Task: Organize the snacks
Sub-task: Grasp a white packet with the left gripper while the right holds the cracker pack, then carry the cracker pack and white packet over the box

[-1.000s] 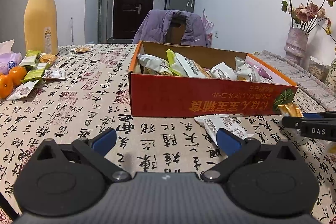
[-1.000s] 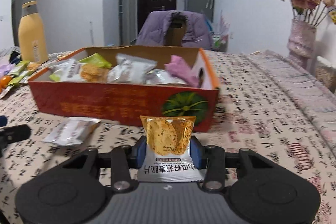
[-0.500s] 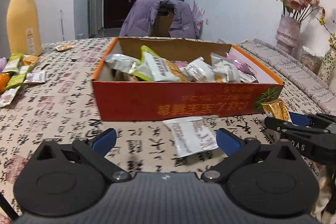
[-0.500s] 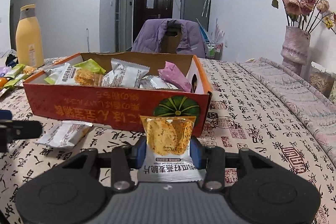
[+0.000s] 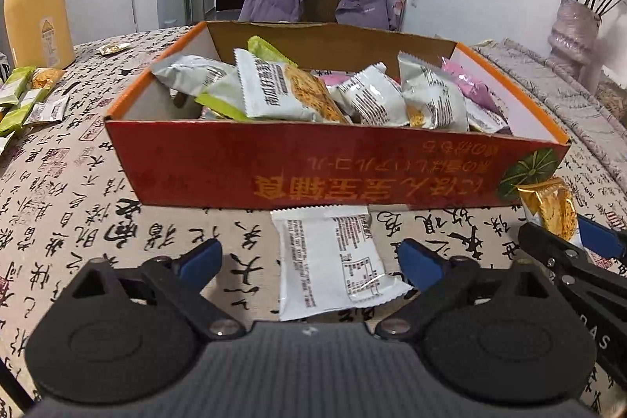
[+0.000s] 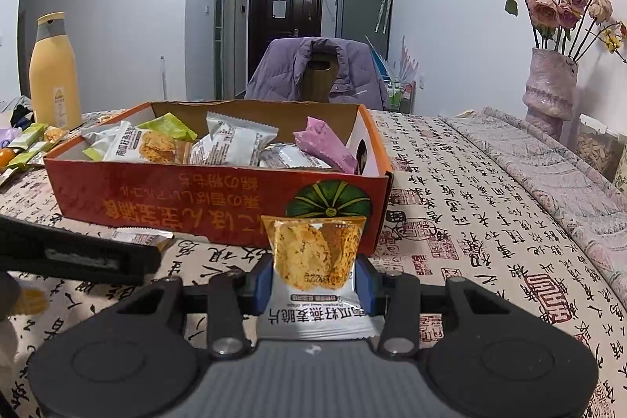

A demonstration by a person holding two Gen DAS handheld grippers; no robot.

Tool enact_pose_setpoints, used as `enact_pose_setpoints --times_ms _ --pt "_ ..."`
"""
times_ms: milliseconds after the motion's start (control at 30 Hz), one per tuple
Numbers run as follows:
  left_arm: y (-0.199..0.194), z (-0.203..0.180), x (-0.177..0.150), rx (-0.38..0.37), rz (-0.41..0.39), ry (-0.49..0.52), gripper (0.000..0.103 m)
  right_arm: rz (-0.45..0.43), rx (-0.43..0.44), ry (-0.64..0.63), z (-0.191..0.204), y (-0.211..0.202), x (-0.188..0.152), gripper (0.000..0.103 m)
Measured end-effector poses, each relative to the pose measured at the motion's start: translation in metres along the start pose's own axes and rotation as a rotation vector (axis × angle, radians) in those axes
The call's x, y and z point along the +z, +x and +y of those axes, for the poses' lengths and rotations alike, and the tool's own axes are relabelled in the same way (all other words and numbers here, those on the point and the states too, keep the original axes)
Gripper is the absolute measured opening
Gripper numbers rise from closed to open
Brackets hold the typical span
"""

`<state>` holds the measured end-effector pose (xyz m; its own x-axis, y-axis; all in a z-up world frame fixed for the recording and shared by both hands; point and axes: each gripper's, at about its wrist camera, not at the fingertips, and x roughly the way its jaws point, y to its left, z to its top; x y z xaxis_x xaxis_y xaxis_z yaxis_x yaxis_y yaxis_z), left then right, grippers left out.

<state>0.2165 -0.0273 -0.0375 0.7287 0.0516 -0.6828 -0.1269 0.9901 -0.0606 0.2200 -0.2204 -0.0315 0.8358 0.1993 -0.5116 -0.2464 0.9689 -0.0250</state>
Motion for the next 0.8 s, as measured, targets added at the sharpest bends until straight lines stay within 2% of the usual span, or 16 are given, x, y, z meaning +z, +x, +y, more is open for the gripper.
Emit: enact_pose_setpoints --times_ms 167,267,300,400,633,800 --pt "0.002 -0.005 -0.001 0.027 -0.004 0.018 0.081 0.003 0.003 -0.002 0.0 0.001 0.0 0.042" --pt "0.001 -0.009 -0.002 0.033 -0.016 0.042 0.062 0.003 0.003 -0.005 0.001 0.001 0.0 0.042" --pt "-0.001 -0.01 -0.002 0.028 -0.022 0.047 0.051 0.002 0.003 -0.006 0.001 0.001 0.0 0.042" --pt "-0.004 -0.011 -0.004 0.006 -0.03 0.055 0.044 0.002 0.003 -0.007 0.001 0.0 0.0 0.042" --pt "-0.018 -0.01 -0.011 -0.011 -0.084 0.078 0.042 -0.011 0.007 -0.014 0.002 -0.002 -0.001 0.042" --pt "-0.039 -0.009 -0.016 -0.049 -0.159 0.106 0.042 -0.039 0.01 -0.03 0.005 -0.007 -0.001 0.042"
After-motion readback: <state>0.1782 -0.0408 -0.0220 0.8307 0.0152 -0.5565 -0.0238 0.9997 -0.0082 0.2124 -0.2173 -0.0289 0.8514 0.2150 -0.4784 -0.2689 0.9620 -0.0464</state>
